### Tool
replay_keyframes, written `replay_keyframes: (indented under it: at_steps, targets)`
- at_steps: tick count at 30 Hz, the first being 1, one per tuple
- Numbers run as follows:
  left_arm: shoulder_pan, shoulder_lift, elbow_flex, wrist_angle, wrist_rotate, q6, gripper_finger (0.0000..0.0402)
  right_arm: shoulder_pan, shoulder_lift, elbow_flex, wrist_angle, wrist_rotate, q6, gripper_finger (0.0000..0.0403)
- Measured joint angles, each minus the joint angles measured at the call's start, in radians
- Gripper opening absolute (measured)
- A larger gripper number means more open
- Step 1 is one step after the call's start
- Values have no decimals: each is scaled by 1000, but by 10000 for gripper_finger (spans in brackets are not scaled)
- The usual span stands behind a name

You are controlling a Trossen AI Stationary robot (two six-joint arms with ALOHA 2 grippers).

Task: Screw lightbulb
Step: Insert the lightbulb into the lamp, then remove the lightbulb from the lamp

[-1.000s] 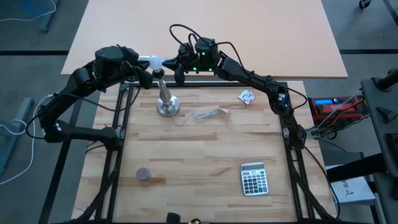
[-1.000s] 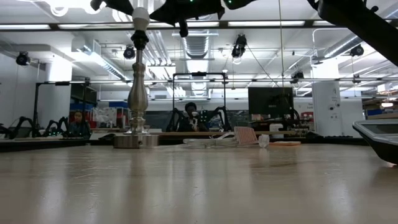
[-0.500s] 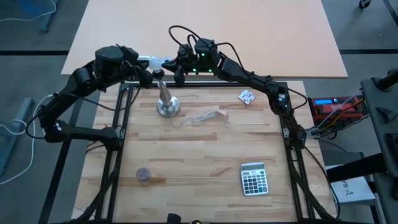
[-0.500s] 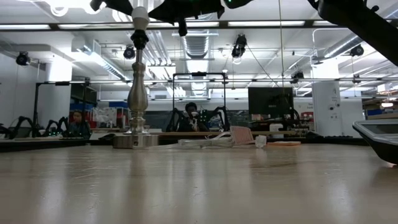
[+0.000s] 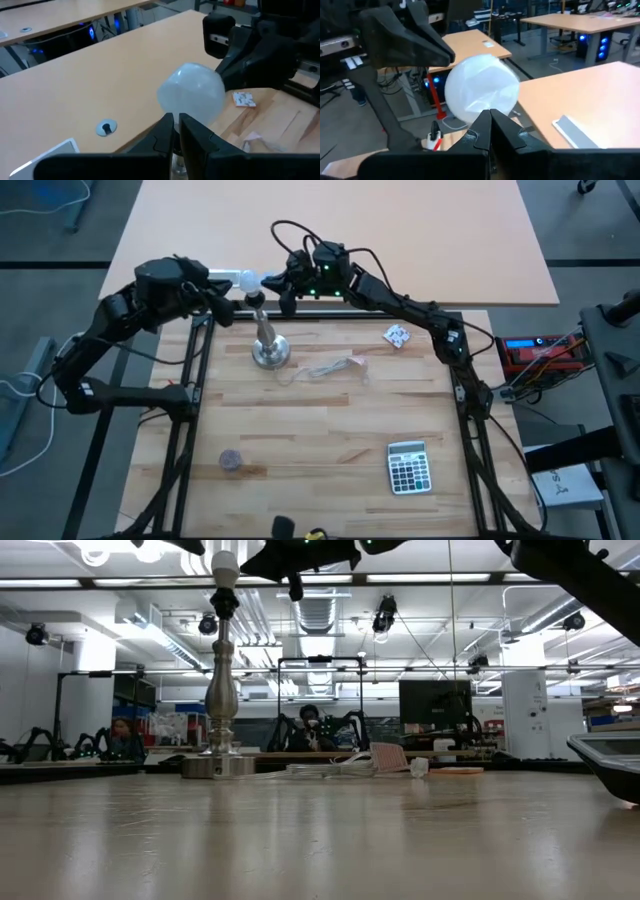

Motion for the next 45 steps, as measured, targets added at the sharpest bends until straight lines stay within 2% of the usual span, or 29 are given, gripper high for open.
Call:
replay_keyframes:
  at_steps: [17, 31, 45]
  targets:
    - [0, 76, -1, -5, -6, 62, 20, 13, 6, 0, 20, -29, 2, 0]
    - [1, 51, -3, -8, -27, 52, 20, 20, 5, 1, 9, -66, -3, 0]
    - [3, -26, -3, 2, -62, 62, 20, 0, -82, 2, -205, -48, -85, 0]
